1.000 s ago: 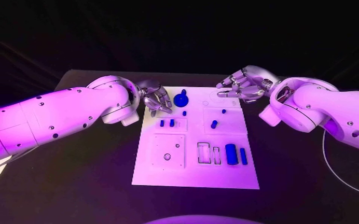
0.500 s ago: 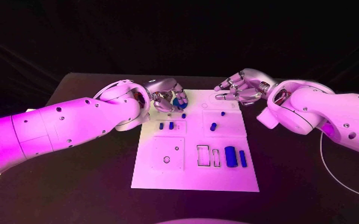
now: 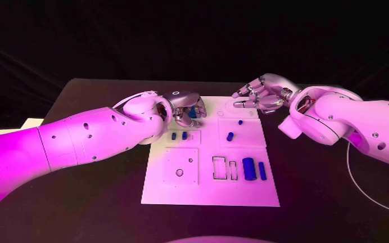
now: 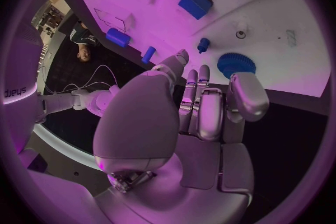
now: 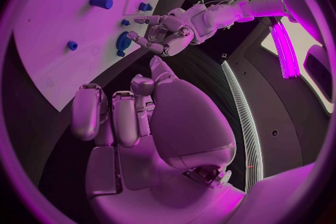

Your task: Assemble the parts on the task board

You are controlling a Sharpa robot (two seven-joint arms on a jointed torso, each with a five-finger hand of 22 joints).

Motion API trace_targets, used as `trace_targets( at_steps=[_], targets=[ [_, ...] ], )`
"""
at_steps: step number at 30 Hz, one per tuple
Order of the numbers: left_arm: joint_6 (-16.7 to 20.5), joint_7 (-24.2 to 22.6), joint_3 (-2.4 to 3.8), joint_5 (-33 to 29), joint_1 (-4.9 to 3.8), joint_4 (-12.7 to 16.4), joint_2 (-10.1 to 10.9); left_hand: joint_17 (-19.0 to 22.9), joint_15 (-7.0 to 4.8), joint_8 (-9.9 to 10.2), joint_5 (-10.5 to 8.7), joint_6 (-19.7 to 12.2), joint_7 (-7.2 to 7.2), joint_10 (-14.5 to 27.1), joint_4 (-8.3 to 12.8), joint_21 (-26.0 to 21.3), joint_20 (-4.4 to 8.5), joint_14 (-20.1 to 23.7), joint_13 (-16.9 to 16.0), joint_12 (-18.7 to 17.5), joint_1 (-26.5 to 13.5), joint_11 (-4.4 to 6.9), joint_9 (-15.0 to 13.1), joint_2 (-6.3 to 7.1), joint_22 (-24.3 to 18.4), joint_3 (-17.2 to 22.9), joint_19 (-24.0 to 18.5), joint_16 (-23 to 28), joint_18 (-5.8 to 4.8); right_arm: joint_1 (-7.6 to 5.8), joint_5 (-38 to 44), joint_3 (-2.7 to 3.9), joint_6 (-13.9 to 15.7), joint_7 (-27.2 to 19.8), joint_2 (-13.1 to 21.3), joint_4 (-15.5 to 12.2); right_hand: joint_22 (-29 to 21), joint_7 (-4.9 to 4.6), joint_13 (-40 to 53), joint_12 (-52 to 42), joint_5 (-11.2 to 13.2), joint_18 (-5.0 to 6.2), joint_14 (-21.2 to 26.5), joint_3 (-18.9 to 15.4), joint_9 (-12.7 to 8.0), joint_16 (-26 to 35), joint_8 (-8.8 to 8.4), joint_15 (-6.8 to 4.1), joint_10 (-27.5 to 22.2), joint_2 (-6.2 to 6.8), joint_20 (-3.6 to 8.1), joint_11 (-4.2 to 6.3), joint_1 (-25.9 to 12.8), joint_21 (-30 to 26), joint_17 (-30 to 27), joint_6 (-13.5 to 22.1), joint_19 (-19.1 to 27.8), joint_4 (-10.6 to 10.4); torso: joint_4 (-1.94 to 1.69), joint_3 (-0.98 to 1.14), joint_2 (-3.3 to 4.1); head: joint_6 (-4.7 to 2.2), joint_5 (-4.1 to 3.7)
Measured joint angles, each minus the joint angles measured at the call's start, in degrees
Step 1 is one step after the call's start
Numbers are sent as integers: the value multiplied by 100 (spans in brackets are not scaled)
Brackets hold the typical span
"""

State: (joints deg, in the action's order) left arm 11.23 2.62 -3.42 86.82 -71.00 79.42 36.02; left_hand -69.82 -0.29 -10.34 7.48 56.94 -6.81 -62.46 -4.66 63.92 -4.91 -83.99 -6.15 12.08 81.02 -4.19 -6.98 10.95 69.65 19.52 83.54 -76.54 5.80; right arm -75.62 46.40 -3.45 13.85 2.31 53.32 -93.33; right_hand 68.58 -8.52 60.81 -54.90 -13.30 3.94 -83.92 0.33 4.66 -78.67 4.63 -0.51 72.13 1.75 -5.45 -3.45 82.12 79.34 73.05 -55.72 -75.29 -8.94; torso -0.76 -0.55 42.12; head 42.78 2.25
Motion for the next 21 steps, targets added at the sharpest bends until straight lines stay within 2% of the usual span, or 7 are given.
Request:
trace_targets(
  at_steps=[8,21],
  targets=[
    [-192,191,4,178,5,-101,-126,241,-42,50,0,151,-12,-185,-23,244,20,3,67,-88,54,41,24,-54,196,123,20,104,0,0,0,0,0,0,-5,-5,0,0,0,0,0,1,0,0,0,0,0,0,0,0,0,0,0,0,0,0,0,0,4,1,4,-1,-2],
    [-558,467,11,307,7,-199,-182,342,-42,108,0,211,8,-206,-24,128,20,3,142,-243,54,23,52,-54,100,200,20,105,0,0,0,0,0,0,-14,-7,0,0,1,0,0,0,0,0,0,0,0,0,0,0,0,0,0,-23,0,0,0,0,10,1,3,2,-11]
  ],
)
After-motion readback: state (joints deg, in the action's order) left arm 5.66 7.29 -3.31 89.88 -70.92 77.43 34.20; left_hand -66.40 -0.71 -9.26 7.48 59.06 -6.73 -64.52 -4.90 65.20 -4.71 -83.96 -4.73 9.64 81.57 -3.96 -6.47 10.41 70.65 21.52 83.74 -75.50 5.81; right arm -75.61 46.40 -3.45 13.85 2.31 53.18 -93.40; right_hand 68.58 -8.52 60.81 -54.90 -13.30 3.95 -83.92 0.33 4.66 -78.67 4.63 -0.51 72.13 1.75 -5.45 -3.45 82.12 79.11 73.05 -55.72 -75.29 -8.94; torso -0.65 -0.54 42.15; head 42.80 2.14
